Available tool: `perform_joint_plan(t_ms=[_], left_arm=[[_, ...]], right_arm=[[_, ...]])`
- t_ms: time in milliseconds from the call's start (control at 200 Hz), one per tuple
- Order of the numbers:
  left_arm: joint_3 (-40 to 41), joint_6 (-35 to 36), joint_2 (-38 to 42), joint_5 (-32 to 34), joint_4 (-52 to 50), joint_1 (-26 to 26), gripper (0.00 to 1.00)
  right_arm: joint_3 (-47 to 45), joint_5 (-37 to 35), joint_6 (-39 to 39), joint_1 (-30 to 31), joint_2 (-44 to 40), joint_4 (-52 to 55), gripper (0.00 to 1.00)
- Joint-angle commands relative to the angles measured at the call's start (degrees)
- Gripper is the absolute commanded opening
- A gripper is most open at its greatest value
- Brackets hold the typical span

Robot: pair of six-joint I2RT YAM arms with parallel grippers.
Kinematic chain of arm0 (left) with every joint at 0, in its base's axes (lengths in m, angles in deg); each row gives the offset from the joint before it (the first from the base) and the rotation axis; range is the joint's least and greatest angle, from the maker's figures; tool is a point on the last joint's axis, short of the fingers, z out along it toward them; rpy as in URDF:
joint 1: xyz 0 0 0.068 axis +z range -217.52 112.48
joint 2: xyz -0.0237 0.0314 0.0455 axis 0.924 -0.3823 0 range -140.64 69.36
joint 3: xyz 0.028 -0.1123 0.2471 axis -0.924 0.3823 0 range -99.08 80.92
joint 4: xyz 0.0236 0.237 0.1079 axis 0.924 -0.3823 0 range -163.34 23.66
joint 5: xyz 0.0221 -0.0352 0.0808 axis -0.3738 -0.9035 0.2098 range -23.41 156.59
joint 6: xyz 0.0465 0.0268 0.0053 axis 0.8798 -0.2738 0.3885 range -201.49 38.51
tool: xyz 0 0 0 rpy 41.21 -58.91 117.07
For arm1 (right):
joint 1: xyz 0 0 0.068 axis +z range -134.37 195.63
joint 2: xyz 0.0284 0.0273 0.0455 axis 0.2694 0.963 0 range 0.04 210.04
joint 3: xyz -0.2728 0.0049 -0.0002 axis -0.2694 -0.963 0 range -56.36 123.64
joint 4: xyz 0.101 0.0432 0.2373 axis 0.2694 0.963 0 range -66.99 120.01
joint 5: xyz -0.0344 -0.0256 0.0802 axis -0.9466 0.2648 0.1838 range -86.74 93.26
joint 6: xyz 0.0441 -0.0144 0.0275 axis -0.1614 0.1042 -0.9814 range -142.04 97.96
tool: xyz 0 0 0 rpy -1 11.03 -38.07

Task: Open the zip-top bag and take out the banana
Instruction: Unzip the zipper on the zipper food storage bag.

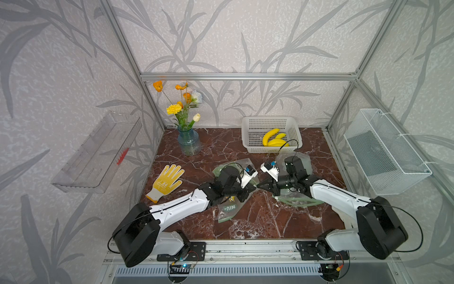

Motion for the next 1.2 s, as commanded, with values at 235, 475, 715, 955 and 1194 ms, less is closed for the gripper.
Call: perform_joint_plan(t_ms=[235,475,715,955,1194], left_arm=[[3.36,0.49,3.63,1.29,-4.66,-0.16,0.08],[5.44,0.01,4.54,2.12,-6.01,-0.33,0.08],[9.29,-2.25,6.03,3.61,-6.20,-1.04,0.09],[12.89,-5.57,7.44,5.47,-5.83,-2.69,0.09],[14.91,-7.73,8.38,6.86,-6.41,-4.09,0.10]], right_arm=[[-1.30,-5.06,-4.19,-0.46,-3.28,-5.14,0.00],[-2.14,-7.71,-6.95,-1.11,-3.91,-7.22,0.00],[-3.73,-8.72,-10.27,-4.87,-4.73,-9.84,0.00],[-5.51,-10.06,-12.86,-8.19,-4.08,-12.22,0.00],[-6.57,-10.49,-15.30,-10.86,-3.84,-14.40,0.00]])
